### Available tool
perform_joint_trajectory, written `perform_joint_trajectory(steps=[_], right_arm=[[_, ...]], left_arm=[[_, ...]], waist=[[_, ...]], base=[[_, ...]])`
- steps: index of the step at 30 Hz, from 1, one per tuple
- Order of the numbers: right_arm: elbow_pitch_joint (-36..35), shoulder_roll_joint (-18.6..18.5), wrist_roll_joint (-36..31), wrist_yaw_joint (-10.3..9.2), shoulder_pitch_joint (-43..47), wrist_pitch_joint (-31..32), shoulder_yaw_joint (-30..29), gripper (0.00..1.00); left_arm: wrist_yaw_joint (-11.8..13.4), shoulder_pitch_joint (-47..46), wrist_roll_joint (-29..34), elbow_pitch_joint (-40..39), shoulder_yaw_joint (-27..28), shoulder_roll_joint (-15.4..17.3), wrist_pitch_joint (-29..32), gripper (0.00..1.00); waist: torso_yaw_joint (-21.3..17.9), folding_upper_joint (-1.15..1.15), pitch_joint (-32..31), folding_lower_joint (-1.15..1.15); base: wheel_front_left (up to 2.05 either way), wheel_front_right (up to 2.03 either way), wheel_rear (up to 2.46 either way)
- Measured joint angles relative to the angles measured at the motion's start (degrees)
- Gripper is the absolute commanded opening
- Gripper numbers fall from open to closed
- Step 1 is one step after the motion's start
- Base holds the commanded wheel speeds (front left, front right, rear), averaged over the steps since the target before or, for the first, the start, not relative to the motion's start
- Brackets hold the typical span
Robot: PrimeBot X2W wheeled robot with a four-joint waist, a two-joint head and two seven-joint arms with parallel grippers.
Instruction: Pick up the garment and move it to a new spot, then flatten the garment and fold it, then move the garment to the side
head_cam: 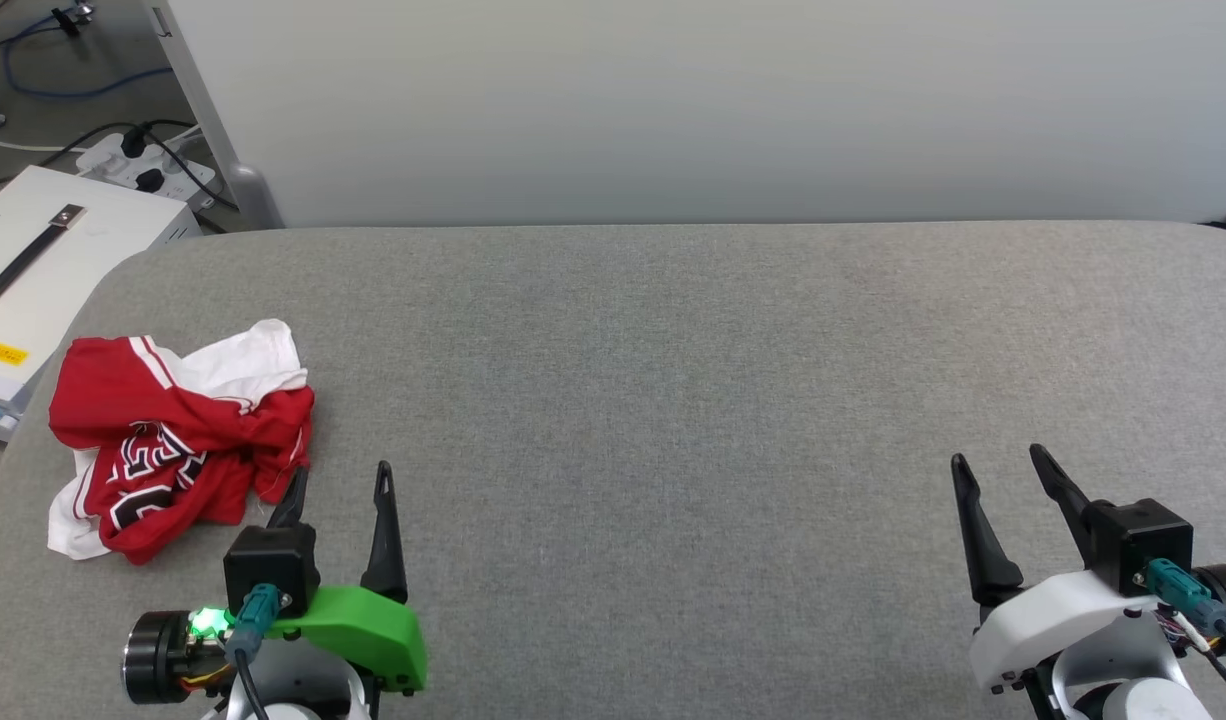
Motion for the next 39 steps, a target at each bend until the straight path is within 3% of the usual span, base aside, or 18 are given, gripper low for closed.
perform_joint_trajectory(steps=[39], right_arm=[[-1.3, 0.0, 4.4, 0.0, 1.4, -4.7, -1.0, 1.0]], left_arm=[[0.0, 0.1, -1.8, 1.6, -0.8, 0.0, -4.7, 1.0]], waist=[[0.3, 0.0, -0.6, 0.0]], base=[[0.0, 0.0, 0.0]])
